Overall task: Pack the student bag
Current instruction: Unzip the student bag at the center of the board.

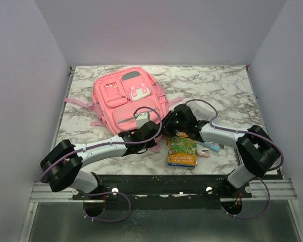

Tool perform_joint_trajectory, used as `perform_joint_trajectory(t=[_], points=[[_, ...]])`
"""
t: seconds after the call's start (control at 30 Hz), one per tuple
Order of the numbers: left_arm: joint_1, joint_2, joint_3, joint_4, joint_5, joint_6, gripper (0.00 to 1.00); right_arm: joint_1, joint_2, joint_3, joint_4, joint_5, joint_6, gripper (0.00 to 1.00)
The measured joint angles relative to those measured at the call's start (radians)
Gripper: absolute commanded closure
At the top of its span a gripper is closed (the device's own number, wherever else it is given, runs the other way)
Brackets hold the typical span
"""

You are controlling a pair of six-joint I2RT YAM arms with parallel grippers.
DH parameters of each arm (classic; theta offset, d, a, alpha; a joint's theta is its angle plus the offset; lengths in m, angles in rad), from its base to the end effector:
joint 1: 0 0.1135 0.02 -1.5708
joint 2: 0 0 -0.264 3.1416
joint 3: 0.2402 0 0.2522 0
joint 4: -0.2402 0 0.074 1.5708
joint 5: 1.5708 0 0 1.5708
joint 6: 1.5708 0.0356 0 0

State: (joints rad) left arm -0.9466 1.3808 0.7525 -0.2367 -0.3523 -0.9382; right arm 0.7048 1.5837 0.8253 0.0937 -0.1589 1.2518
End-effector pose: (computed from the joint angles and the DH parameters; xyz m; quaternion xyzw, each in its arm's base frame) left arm 0.1697 -0.2146 0.1956 -0.0567 0.9241 -0.1786 0.3331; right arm 0.2465 0.2171 0.1852 0.2086 0.8723 0.4018 0.1845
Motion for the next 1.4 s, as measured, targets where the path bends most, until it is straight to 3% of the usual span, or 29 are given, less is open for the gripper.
perform_joint_trajectory(t=[0.07, 0.23, 0.47, 0.57, 0.63, 0.7, 0.8, 1.07, 1.13, 1.4], points=[[-0.002, 0.021, 0.027, -0.023, -0.014, 0.000, 1.00, 0.000, 0.008, 0.000, 0.005, -0.003, -0.002, 0.47], [-0.006, 0.034, 0.057, -0.067, -0.039, -0.002, 1.00, 0.000, 0.013, 0.000, 0.018, -0.002, -0.012, 0.38], [-0.011, -0.031, 0.012, -0.110, -0.089, 0.013, 1.00, 0.000, 0.013, 0.000, 0.038, 0.008, -0.034, 0.36], [-0.023, -0.076, -0.013, -0.109, -0.090, 0.026, 1.00, 0.000, 0.027, 0.004, 0.044, 0.007, -0.033, 0.45], [-0.024, -0.089, -0.016, -0.102, -0.082, 0.035, 0.81, 0.000, 0.049, 0.011, 0.054, 0.001, -0.034, 0.55], [-0.024, -0.098, -0.022, -0.076, -0.068, 0.046, 0.62, 0.000, 0.066, 0.012, 0.066, -0.016, -0.037, 0.56], [-0.024, -0.105, -0.024, -0.040, -0.040, 0.057, 0.48, -0.005, 0.081, 0.007, 0.092, -0.052, -0.033, 0.56], [-0.024, -0.101, -0.024, 0.027, -0.026, 0.062, 0.46, -0.006, 0.068, -0.084, 0.234, -0.133, 0.060, 0.80], [-0.024, -0.101, -0.024, 0.033, -0.030, 0.054, 0.51, -0.006, 0.068, -0.107, 0.285, -0.162, 0.106, 0.82], [-0.024, -0.095, -0.032, 0.040, -0.056, 0.004, 0.55, 0.003, 0.066, -0.171, 0.422, -0.199, 0.250, 0.82]])
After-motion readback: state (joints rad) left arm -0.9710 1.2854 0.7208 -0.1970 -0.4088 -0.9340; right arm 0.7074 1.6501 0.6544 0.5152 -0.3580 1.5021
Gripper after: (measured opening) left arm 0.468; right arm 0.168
